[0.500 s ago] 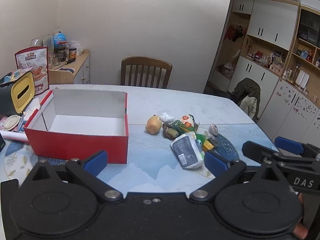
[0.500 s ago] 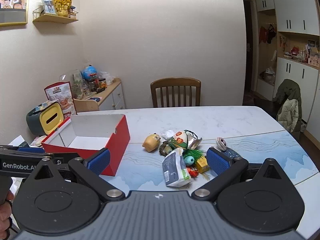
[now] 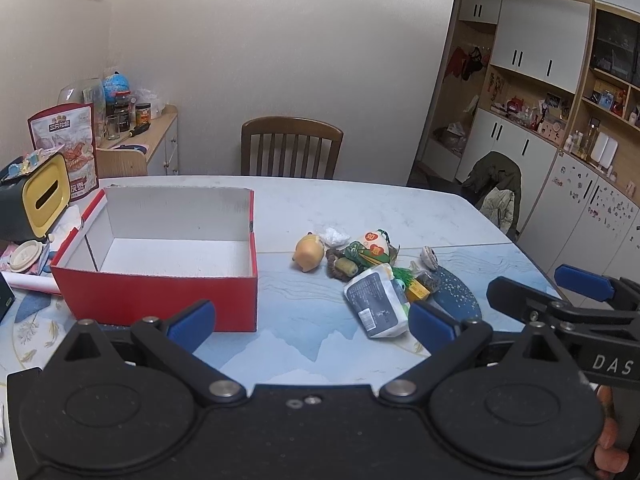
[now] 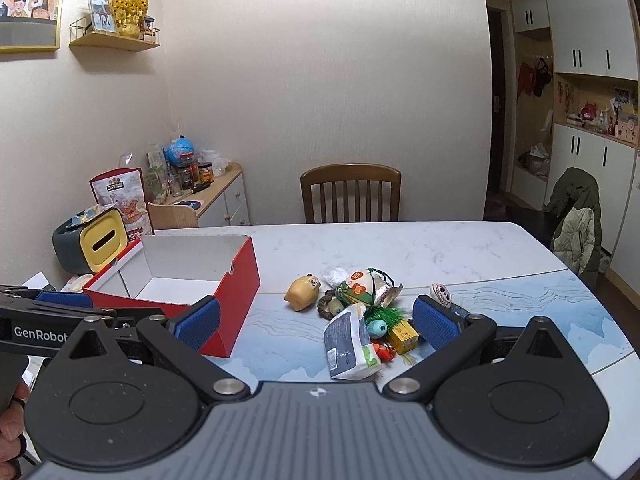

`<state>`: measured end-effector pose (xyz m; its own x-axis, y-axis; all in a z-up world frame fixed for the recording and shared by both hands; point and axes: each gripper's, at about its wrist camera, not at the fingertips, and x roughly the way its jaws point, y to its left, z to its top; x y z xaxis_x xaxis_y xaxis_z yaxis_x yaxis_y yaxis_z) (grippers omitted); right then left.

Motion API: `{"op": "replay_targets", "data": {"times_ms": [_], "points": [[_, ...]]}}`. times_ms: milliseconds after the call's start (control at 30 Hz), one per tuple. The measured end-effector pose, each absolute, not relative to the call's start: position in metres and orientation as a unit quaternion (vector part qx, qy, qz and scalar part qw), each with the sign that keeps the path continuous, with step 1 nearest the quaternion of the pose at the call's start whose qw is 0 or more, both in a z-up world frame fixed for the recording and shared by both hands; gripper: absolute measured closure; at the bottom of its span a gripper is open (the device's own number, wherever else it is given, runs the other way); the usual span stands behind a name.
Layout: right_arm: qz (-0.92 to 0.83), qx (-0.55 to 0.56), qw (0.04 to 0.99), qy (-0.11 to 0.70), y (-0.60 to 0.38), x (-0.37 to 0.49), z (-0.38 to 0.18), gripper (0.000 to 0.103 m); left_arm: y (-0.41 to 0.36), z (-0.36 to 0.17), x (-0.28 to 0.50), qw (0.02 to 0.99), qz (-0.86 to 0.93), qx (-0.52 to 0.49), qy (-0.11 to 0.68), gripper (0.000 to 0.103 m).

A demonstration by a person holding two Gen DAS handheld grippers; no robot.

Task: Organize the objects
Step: 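Move both grippers toward the pile of items on the table, then grasp the black bag with the right gripper while the left gripper grasps the white-blue packet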

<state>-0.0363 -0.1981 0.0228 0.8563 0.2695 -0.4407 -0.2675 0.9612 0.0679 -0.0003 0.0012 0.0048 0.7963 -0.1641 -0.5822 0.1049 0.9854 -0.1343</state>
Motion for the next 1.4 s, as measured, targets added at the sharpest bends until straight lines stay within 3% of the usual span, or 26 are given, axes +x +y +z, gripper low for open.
{"op": "replay_targets", "data": {"times_ms": [733,1400], "points": [[0.147,-0.013,0.964,0.22,-0.217,-0.018,0.021,0.0,-0.027,0.002,0.028,0.942,-0.098,-0.048,0.316,0.001],[0.153,-0.009,0.948,0.278,-0.281,0.1,-0.021,0.0,-0.096,-0.041,0.121,0.913,-0.119,-0.038,0.389,0.0]]}}
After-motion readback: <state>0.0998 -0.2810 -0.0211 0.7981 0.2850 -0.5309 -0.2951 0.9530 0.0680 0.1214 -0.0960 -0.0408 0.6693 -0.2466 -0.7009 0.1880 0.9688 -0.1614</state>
